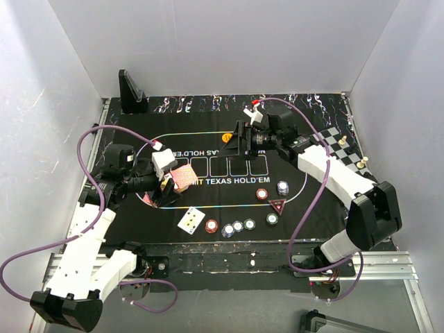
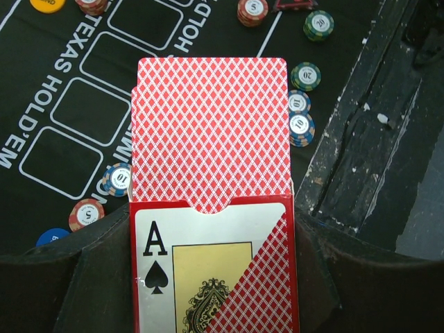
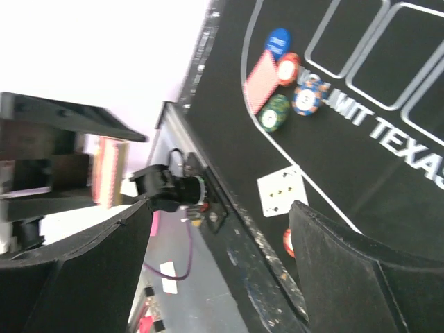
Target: Distribute texas hold em gaming equipment
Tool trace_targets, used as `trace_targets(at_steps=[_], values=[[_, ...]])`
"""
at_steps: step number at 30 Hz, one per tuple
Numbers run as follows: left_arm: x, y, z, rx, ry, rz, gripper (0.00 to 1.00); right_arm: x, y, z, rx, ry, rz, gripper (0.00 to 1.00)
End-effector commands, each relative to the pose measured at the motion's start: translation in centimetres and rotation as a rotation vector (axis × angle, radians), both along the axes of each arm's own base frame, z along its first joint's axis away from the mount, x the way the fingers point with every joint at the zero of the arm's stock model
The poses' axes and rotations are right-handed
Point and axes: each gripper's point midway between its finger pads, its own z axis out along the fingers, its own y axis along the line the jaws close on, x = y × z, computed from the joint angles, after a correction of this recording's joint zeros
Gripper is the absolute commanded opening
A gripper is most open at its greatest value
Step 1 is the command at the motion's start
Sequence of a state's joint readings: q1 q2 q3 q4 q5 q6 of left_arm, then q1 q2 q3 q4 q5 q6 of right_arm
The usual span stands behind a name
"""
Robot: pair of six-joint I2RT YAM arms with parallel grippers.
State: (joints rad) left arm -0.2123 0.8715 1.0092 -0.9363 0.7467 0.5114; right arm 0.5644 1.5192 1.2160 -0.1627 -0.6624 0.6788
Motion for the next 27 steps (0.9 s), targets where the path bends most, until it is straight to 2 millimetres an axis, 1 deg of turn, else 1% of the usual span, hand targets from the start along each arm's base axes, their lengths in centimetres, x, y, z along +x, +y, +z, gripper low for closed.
trace_targets(at_steps=[1, 3, 5, 6, 10, 15, 20, 23, 24, 26, 27], values=[[-0.9, -0.4, 1.0, 0.013, -0.082, -0.118, 0.0, -2.5, 1.7, 6.1, 0.253, -0.007, 0.136, 0.87], [-0.6, -0.4, 0.8, 0.022, -0.084, -0.14, 0.0, -3.6, 2.7, 6.9, 0.278, -0.015, 0.179, 0.87], [-0.3, -0.6, 0.9, 0.026, -0.083, -0.156, 0.0, -5.0, 4.1, 7.0, 0.28, -0.019, 0.228, 0.88], [0.0, -0.7, 0.8, 0.028, -0.079, -0.166, 0.0, -5.3, 4.6, 7.1, 0.279, -0.022, 0.242, 0.88], [0.7, -1.0, 1.1, 0.034, -0.092, -0.183, 0.0, -6.5, 6.4, 6.1, 0.259, 0.013, 0.289, 0.89], [1.6, -1.2, 1.5, 0.039, -0.11, -0.186, 0.0, -7.1, 8.4, 4.5, 0.203, 0.053, 0.309, 0.9], [1.8, -1.5, 1.9, 0.041, -0.131, -0.194, 0.0, -6.9, 10.4, 3.5, 0.178, 0.072, 0.314, 0.91], [1.8, -1.6, 2.1, 0.042, -0.14, -0.197, 0.0, -6.6, 11.2, 3.3, 0.187, 0.094, 0.311, 0.91], [1.8, -1.6, 2.2, 0.042, -0.141, -0.197, 0.0, -6.6, 11.3, 3.5, 0.195, 0.099, 0.316, 0.91], [1.8, -1.5, 2.3, 0.039, -0.146, -0.195, 0.0, -6.7, 11.4, 3.1, 0.19, 0.109, 0.314, 0.91], [1.7, -1.5, 2.3, 0.038, -0.148, -0.194, 0.0, -6.7, 11.3, 3.0, 0.187, 0.116, 0.313, 0.89]])
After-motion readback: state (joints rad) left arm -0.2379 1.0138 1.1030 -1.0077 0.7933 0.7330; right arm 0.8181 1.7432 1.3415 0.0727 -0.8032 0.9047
